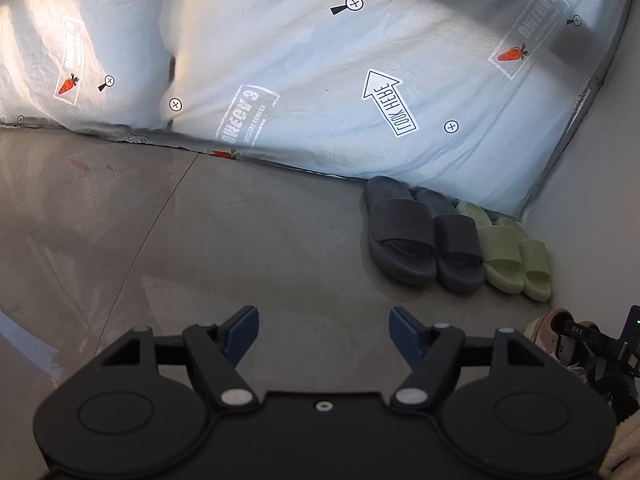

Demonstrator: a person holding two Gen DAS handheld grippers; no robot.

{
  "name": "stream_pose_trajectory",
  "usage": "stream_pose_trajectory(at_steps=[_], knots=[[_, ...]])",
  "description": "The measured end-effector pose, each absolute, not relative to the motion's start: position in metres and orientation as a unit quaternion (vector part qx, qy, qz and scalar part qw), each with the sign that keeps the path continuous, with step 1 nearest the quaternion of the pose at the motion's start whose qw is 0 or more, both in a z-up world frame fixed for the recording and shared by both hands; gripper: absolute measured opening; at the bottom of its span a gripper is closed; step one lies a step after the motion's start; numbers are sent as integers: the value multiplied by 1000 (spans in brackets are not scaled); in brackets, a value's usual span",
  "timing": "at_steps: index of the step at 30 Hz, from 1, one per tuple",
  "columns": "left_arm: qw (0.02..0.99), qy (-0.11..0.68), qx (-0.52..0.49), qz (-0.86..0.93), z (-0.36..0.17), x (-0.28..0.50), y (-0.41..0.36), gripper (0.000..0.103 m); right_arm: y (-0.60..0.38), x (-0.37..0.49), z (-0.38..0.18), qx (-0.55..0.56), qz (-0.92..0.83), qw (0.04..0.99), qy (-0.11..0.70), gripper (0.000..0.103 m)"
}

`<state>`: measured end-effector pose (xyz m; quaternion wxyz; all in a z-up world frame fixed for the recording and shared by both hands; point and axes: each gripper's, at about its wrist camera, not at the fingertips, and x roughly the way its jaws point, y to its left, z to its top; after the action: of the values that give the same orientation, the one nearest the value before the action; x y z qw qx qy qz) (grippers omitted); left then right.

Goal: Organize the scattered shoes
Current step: 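Lower the tan-and-white sneakers beside the green slides and open the right gripper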

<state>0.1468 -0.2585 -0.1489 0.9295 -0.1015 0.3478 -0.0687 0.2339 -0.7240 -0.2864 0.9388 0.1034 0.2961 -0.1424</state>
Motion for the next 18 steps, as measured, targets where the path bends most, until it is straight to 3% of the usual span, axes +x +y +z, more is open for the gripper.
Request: stream_pose_trajectory(at_steps=[7,13,18], knots=[[924,366,-97,-59,-156,175,-272,73,-738,305,-291,92,-76,924,363,51],[920,375,-91,-74,-161,179,-282,73,-759,342,-284,122,-22,881,456,60],[921,371,-97,-73,-161,176,-279,73,-767,348,-271,147,-20,860,489,64]])
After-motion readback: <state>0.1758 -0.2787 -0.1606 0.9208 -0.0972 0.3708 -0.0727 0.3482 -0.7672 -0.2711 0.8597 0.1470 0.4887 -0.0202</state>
